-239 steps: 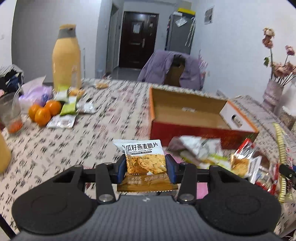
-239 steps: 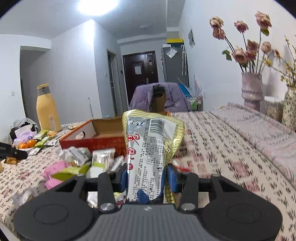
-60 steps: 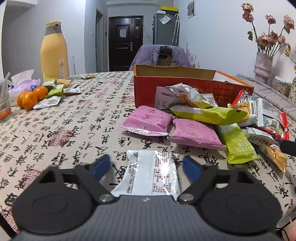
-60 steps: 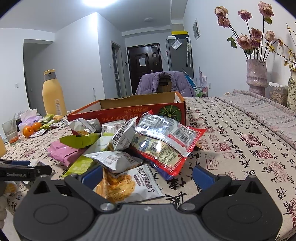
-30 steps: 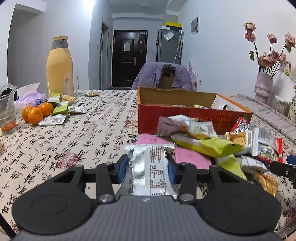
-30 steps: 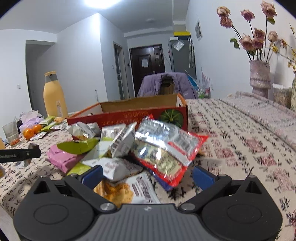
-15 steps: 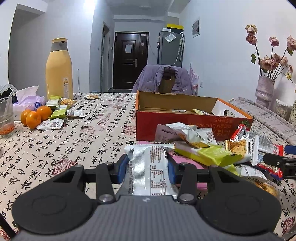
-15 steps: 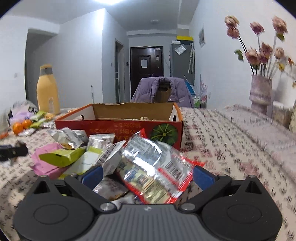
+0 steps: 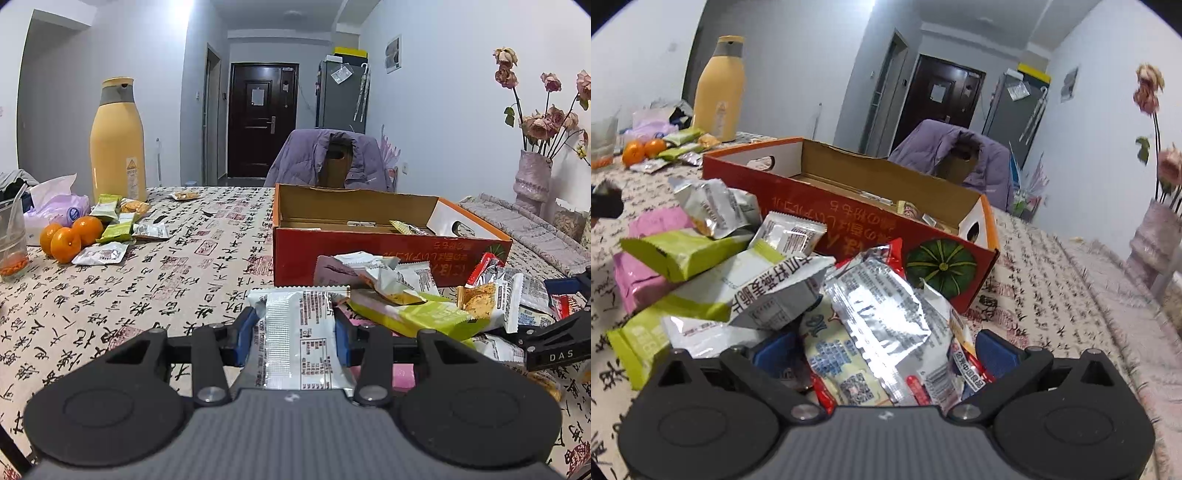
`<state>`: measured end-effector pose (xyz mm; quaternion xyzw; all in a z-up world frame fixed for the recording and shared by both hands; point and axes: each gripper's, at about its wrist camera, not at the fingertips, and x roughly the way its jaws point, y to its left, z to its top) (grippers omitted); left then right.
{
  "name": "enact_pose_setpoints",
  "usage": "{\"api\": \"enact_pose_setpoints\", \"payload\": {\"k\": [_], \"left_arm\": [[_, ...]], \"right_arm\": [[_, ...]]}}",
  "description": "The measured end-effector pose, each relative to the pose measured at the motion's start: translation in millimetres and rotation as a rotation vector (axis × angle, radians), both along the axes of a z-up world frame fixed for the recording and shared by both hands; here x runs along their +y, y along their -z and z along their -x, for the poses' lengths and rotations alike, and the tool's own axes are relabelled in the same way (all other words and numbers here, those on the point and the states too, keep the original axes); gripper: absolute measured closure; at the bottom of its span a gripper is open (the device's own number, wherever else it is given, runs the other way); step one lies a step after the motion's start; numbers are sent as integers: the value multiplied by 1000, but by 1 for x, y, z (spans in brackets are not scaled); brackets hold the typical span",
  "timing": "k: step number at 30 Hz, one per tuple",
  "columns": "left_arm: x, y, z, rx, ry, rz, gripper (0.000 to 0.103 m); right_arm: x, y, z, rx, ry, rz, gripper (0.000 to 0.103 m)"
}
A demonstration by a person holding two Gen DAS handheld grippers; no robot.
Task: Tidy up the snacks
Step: 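Grasp the white wrapper with the left gripper while the right grasps a red-silver packet, then carry both packets into the cardboard box and open both grippers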
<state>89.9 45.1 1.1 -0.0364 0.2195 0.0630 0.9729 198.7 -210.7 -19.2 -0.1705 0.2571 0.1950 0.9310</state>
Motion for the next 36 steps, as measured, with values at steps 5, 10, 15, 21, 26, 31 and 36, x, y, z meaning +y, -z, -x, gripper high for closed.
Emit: {"api": "enact_pose_setpoints", "payload": {"k": [5,10,15,21,26,31,36], "left_arm": [[0,1,-2,0,12,4,59],[2,2,-3,3,14,14,59],[3,-1,1,-12,21,16,59],[4,-6,8,-28,13,16,59],[3,-11,12,-48,16,8,59],[2,-23,14,-86,19,-2,59],[1,-33,15,-115,21,-2,59]], "right_arm": [[-2,3,0,23,-26,-11,2],[-4,4,4,34,-42,-15,14],[-2,2,11,28,-51,-9,38],[-9,-1,23,4,-12,-53,47],[-18,-7,34,-23,31,-117,49],[-23,-15,41,-47,56,-159,50],[-26,-24,46,-77,70,-193,51]]}}
